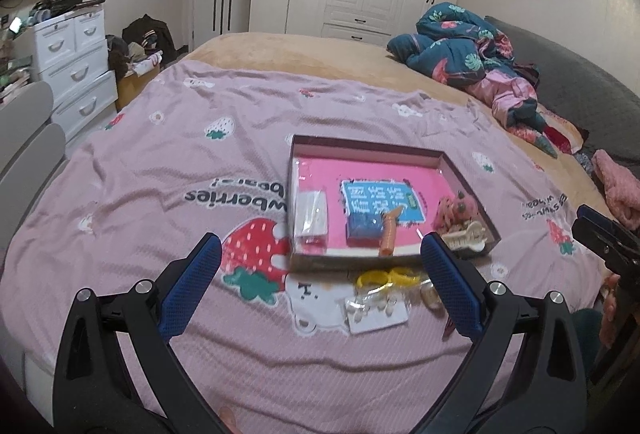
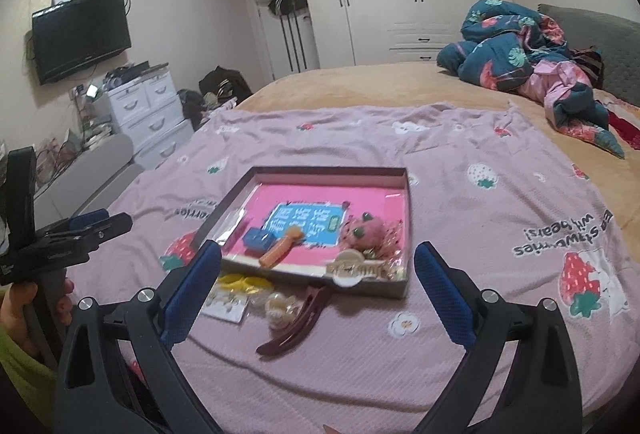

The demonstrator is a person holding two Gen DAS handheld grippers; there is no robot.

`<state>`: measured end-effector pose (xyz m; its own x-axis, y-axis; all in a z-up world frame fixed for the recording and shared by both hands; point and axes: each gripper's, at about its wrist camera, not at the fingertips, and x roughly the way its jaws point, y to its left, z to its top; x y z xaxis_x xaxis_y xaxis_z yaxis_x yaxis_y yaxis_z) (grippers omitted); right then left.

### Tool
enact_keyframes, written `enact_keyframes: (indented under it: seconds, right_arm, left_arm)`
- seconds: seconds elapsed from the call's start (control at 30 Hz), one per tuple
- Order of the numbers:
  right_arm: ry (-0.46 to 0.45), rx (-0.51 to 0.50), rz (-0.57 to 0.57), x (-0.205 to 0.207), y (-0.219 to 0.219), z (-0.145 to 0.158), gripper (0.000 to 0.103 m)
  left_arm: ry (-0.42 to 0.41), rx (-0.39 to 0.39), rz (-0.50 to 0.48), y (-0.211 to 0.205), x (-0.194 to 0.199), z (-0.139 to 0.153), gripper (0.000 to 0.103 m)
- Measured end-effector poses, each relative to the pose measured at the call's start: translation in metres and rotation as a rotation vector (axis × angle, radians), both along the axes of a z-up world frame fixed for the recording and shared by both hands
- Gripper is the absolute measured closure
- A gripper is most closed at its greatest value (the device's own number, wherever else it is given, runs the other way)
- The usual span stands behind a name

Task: Organize jewelry
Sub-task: 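Withdraw both tools from the tray toward the remaining accessories, then grasp the dark red duckbill clip with the right tool while the left tool grasps the pearl earring card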

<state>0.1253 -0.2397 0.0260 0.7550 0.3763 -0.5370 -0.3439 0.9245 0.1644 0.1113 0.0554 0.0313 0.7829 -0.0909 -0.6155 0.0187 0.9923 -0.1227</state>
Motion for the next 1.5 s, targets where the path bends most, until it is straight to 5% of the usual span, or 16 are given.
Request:
enact_keyframes:
  seconds: [0.8,1.23,1.5]
  right_arm:
    - [0.15,-0.055,0.091,-0.008,0.03,-0.047,0.012]
    - [0.296,-0.048,0.087,0.017,0.037,-0.086,0.041]
    - [0.369,-0.089,0.101,0.031,0.062,-0.107,0.042]
  left_arm:
    - [0.111,0.06,-0.042,-0.012,-0.022,-0.039,0.01]
    - [0.211,0.035,-0.115,-0.025,-0.007,-0.078,0.017]
    - [0.235,0.035,-0.116,-0.028,-0.002,-0.088,0.018]
